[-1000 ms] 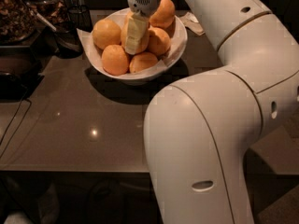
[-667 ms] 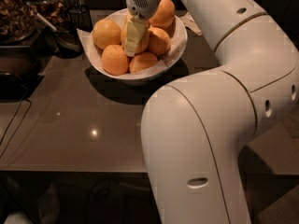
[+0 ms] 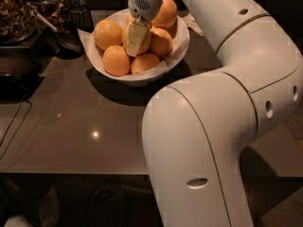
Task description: Pick orange from white bowl
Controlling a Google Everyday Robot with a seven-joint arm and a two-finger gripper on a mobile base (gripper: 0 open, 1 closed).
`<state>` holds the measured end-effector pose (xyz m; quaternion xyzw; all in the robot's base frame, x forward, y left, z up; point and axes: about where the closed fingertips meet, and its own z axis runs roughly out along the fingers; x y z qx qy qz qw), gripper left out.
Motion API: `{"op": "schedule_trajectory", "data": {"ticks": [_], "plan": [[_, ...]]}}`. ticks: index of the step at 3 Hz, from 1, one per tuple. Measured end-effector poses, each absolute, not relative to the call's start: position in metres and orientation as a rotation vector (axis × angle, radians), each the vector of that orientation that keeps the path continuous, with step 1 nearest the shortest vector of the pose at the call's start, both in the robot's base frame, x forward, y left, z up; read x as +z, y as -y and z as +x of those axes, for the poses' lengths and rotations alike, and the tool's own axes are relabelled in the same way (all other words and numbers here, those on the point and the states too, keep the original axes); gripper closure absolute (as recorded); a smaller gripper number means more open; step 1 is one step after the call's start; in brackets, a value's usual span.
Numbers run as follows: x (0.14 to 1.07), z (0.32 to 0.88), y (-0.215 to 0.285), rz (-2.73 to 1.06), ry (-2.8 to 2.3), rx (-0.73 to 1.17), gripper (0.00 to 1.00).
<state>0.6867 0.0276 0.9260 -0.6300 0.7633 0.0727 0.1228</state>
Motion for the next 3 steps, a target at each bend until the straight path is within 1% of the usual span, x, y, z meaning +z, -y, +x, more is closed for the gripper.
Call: {"op": "schedule_trajectory", "data": {"ticks": [2,3], "plan": [[0.9264,0.6867,-0.0276,-1.838,-2.227,0.212,0.98],[0.9263,0.6867,-0.0276,-1.838,-2.227,0.212,1.0]]}}
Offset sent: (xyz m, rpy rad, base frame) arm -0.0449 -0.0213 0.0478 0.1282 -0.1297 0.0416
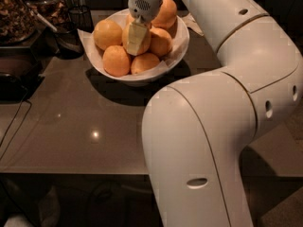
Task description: Pick orange from white bowl
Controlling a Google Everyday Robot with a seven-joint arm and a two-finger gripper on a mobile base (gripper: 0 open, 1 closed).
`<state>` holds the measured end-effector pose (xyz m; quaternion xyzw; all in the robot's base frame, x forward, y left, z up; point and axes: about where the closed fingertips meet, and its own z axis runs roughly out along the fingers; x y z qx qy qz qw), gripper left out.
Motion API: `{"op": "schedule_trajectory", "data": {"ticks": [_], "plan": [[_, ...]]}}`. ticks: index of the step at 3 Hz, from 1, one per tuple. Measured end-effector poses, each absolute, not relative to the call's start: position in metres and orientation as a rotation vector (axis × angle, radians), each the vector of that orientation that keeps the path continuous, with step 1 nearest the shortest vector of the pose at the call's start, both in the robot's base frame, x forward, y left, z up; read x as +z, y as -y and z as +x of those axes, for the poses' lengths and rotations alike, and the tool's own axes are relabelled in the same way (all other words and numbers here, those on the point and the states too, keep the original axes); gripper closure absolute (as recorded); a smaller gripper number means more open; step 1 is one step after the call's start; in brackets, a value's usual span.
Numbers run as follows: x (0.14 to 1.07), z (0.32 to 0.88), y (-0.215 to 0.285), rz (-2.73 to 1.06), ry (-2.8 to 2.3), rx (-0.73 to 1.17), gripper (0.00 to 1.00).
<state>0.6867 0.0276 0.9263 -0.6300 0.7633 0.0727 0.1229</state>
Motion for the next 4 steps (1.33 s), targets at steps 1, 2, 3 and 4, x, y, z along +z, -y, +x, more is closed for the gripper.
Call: {"op": "schedule_trajectory", "data": {"ticks": [1,2,3,4], "plan": [[0.9265,0.6867,-0.0276,-1.838,-2.227,0.212,1.0],[0.9265,0.6867,-0.0276,-1.838,-2.227,0.212,1.0],[0.9265,0.6867,-0.0276,-1.838,-2.227,0.212,1.0],[0.9353,0.6867,-0.0276,-1.838,-2.227,0.212,1.0]]}}
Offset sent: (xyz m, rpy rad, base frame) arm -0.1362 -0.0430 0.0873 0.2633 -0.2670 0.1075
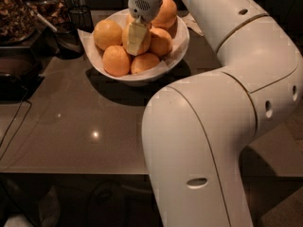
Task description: Pick orange from white bowl
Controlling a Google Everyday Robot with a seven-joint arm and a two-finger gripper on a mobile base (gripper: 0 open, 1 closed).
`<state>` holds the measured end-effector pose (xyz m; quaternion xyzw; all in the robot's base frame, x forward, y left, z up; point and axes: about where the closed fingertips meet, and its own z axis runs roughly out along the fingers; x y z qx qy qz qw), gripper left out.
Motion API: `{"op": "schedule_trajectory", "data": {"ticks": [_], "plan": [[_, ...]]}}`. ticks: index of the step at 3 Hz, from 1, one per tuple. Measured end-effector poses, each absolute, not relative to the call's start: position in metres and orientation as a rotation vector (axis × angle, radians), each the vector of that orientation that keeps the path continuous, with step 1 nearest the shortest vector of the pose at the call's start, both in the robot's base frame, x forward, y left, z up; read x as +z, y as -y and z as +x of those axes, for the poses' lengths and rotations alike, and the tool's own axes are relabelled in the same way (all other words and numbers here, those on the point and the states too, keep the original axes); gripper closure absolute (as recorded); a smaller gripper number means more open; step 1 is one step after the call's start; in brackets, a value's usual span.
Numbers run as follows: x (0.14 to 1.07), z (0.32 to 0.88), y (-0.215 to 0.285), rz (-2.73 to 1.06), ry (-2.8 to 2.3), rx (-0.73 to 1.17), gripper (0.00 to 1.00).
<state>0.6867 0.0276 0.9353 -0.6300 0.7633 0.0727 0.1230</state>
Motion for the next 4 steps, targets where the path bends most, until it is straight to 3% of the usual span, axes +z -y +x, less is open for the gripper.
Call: {"op": "schedule_trajectory", "data": {"ticks": [1,2,4], "plan": [[0.9263,0.6867,-0.0276,-1.838,-2.227,0.212,1.0],[0.9266,0.6867,-0.0276,-1.838,-2.227,0.212,0.81],[0.9266,0.6867,-0.0277,-1.838,-2.227,0.212,0.35]]}}
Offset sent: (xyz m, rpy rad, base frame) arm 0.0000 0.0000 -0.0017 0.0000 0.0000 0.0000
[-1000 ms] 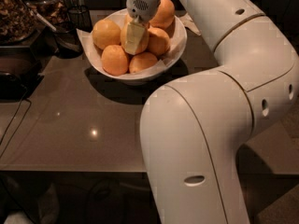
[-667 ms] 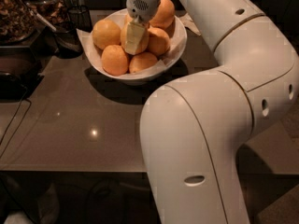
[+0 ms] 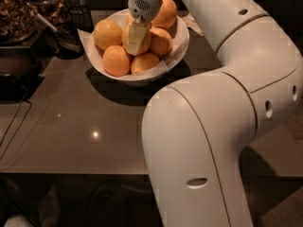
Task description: Pick orange from white bowl
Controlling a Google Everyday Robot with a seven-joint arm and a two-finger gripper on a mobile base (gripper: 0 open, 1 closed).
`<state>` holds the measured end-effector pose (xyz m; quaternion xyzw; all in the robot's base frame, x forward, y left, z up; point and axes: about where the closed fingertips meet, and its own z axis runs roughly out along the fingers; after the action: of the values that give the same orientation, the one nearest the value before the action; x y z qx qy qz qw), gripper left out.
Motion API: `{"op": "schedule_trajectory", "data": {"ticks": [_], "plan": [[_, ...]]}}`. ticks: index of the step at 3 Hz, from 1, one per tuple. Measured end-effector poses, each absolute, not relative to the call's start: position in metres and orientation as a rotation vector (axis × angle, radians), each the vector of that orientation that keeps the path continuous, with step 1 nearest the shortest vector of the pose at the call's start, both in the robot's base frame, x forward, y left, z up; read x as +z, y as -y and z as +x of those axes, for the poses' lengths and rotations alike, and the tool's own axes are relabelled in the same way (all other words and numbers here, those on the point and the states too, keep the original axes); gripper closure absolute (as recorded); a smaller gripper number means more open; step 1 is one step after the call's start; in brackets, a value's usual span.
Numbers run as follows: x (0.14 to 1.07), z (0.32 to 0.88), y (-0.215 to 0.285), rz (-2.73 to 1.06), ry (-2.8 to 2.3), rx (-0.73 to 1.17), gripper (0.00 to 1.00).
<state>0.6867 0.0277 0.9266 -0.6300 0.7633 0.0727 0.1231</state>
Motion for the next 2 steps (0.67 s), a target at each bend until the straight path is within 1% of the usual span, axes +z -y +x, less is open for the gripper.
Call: {"op": "schedule_trajectory", "data": {"ticks": [1,2], "plan": [[0.9353,0.6867,-0.0277,-1.838,-2.227,0.212,0.13],[0.9348,0.6867,-0.0277,-1.838,-2.227,0.212,0.0]]}}
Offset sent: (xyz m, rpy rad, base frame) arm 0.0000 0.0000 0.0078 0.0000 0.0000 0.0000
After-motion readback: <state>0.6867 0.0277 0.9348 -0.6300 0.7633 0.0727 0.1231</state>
